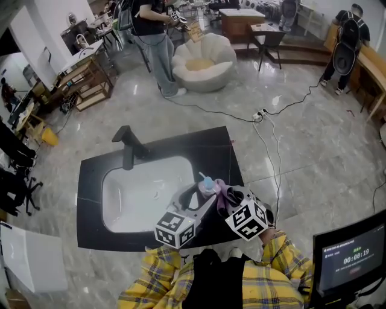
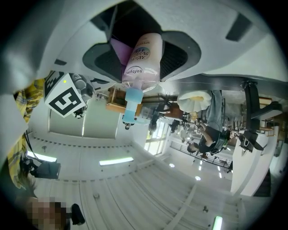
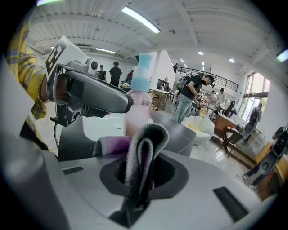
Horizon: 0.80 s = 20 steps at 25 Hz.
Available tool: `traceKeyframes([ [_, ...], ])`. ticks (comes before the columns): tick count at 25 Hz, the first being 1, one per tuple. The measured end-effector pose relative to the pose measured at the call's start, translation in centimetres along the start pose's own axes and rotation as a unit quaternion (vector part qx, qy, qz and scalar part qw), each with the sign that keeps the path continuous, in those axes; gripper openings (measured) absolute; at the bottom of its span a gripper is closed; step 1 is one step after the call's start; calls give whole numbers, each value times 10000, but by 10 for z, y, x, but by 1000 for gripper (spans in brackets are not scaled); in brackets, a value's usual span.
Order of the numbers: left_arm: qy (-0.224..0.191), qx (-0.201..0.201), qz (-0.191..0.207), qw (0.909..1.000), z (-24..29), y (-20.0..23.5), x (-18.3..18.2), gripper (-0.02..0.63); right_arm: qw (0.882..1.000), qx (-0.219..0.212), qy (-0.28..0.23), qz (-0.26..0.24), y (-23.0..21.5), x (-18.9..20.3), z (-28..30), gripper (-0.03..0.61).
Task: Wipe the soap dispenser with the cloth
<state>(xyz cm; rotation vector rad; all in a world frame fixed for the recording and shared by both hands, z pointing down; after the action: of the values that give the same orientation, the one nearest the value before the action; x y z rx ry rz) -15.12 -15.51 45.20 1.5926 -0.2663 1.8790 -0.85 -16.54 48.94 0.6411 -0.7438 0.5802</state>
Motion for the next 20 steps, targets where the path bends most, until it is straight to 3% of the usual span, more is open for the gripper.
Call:
traceKeyframes([
  [7, 28, -356, 70, 9993, -1, -3, 4, 247, 10000, -49, 19, -72, 3, -1, 0, 43],
  [10, -61, -621, 79, 9980, 3, -9, 1, 267, 9999, 125, -22, -7, -3, 0, -1, 43],
  [15, -79, -1429, 219, 9895, 24, -23, -5, 328, 9965, 550, -198, 597, -27, 6, -12, 43],
  [20, -136, -2200, 135, 9753, 46, -16, -1, 331, 9912, 857, -427, 911, -44, 5, -26, 43],
])
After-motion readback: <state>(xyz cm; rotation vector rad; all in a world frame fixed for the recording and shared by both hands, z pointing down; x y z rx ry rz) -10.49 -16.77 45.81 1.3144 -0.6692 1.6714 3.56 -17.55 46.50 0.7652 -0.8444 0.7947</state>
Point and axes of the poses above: the fingertips, and each gripper's own axes: z forward along the fingers, y to its left, x out of its underside, the point moved 8 cm from there along -z, backward along the fingers, and after that the axes turned 11 degrees about x, right-handed, at the moved point
